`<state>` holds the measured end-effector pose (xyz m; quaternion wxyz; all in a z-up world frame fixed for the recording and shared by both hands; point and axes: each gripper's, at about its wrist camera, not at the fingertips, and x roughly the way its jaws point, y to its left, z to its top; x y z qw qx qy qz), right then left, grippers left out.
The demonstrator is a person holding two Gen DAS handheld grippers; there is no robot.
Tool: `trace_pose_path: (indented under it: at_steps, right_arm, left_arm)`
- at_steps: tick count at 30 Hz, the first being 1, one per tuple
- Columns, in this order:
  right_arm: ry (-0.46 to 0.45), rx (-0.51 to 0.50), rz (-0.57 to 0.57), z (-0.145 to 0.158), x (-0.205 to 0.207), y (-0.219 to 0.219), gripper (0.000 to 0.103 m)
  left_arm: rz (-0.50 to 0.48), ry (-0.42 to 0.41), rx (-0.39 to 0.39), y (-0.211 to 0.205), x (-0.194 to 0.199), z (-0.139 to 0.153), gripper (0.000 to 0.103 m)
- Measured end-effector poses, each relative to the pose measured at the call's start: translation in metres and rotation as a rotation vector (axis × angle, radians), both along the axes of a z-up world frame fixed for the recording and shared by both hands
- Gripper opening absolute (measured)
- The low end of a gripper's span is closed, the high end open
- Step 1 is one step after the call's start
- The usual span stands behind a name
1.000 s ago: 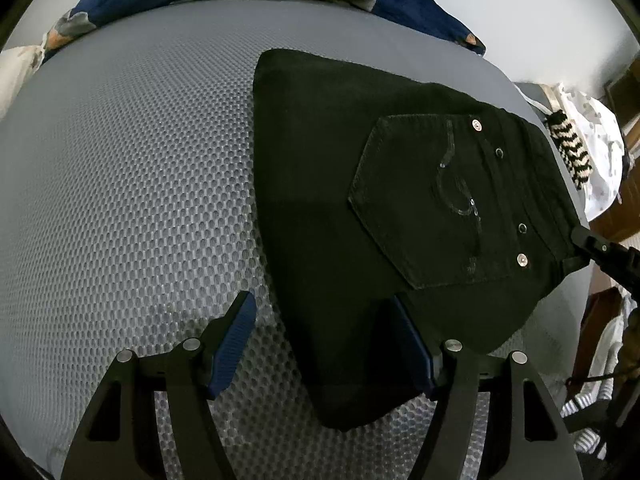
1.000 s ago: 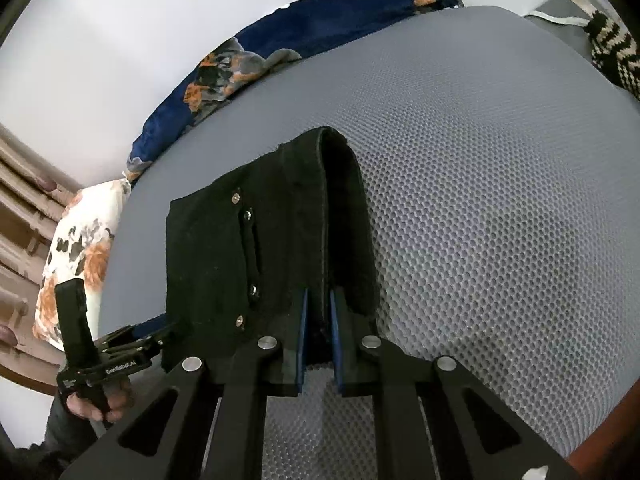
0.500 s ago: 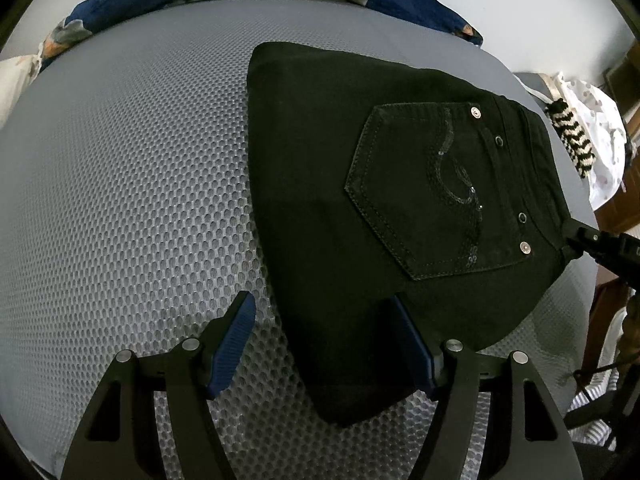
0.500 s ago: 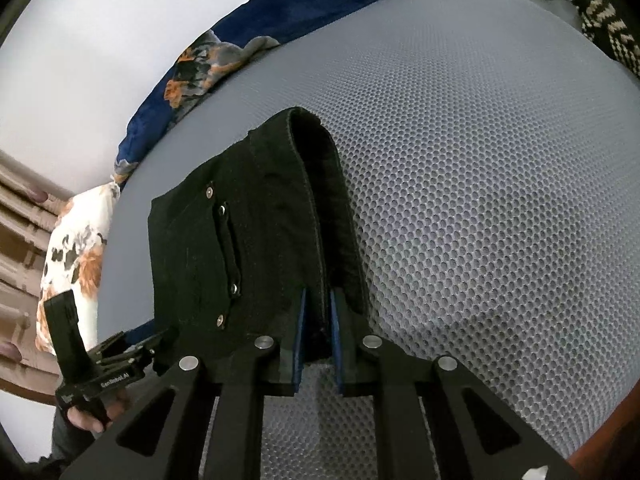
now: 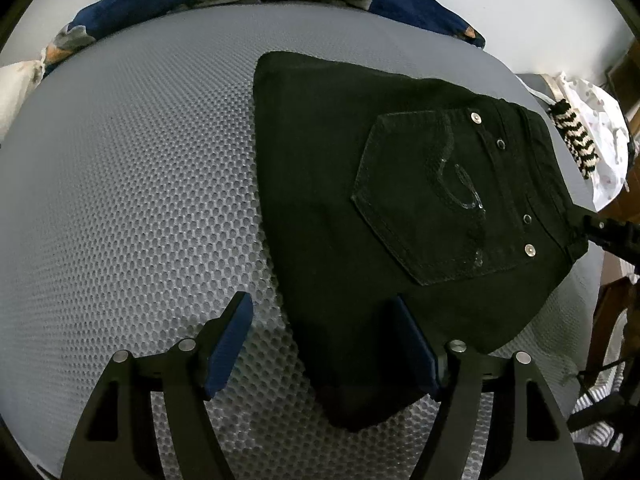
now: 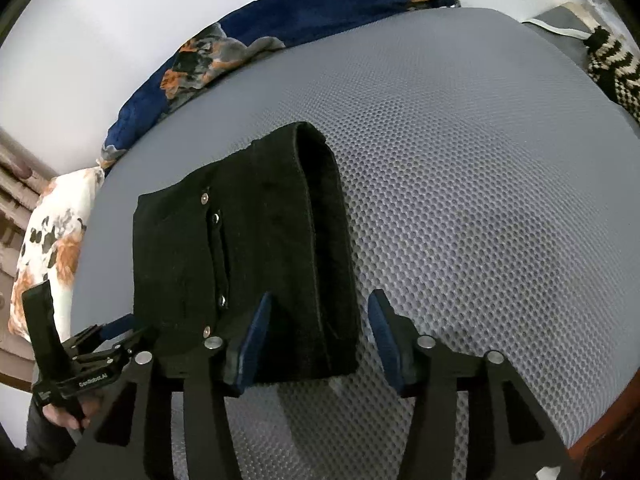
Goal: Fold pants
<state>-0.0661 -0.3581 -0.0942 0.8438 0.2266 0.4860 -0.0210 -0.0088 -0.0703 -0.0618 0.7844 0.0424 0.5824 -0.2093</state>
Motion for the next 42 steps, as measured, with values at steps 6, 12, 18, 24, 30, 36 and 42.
trace_pose_path:
  at_steps: [6, 12, 18, 24, 30, 36, 42]
  right_arm:
    - [0.028, 0.092, 0.058, -0.014, 0.018, -0.007, 0.058]
    - [0.046, 0.231, 0.096, -0.034, 0.03, -0.024, 0.062]
    - [0.055, 0.318, 0.136, -0.047, 0.038, -0.035, 0.066]
    - [0.016, 0.392, 0.16, -0.052, 0.04, -0.044, 0.066]
    - [0.001, 0.447, 0.217, -0.058, 0.055, -0.041, 0.057]
    - [-0.025, 0.495, 0.253, -0.062, 0.073, -0.041, 0.057]
    - [-0.074, 0.541, 0.215, -0.067, 0.088, -0.037, 0.054]
  left_arm:
    - [0.019, 0.005, -0.04, 0.007, 0.009, 0.001, 0.073]
    - [0.071, 0.086, -0.212, 0.02, 0.023, -0.001, 0.073]
    - [0.09, 0.155, -0.307, 0.035, 0.042, -0.008, 0.073]
    - [0.11, 0.201, -0.37, 0.046, 0.062, -0.013, 0.073]
    - [0.119, 0.225, -0.41, 0.052, 0.082, -0.017, 0.073]
    - [0.098, 0.202, -0.417, 0.028, 0.095, -0.016, 0.073]
    - [0.102, 0.167, -0.417, 0.009, 0.095, -0.018, 0.073]
